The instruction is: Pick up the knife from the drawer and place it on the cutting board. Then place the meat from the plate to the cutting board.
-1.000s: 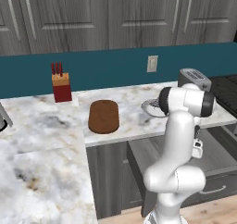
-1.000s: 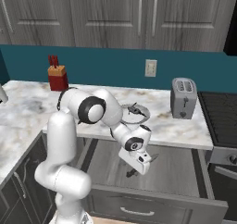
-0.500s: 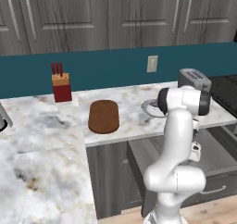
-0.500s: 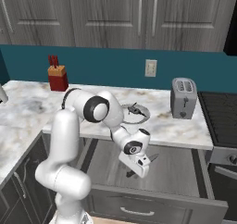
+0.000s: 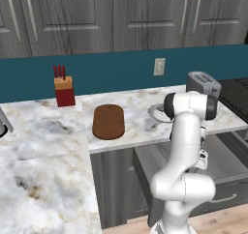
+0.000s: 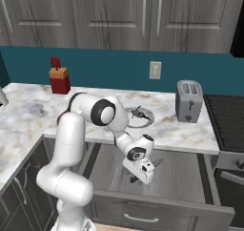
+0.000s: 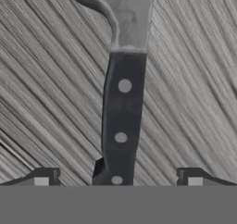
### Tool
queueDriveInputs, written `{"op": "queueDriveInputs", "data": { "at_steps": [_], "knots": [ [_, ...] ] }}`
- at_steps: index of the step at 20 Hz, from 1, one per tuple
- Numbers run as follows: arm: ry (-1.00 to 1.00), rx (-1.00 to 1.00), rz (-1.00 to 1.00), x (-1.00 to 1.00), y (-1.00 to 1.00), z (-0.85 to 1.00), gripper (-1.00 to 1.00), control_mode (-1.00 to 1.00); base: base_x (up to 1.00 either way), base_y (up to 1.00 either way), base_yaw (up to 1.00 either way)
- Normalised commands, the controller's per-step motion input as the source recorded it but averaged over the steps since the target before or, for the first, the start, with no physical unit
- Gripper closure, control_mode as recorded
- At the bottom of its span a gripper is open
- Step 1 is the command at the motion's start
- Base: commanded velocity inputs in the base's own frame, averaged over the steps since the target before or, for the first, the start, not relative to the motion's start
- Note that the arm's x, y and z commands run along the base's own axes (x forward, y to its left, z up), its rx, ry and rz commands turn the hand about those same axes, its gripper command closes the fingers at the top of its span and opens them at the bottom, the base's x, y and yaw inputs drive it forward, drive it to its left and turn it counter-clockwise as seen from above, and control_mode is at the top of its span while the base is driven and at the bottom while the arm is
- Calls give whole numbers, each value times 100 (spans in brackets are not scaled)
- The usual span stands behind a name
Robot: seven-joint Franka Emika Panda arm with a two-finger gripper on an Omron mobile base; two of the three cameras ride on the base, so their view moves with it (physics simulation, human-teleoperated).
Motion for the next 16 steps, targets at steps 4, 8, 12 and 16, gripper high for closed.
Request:
{"op": "queueDriveInputs", "data": {
  "at_steps": [4,8,12,16],
  "knots": [
    [0,0,0,14,-3,-17,-100,-100,0,0,0],
    [0,0,0,0,0,-20,-100,-100,0,0,0],
    [0,0,0,0,0,-27,100,-100,0,0,0],
    [0,0,0,0,0,-35,100,-100,0,0,0]
  ]
}}
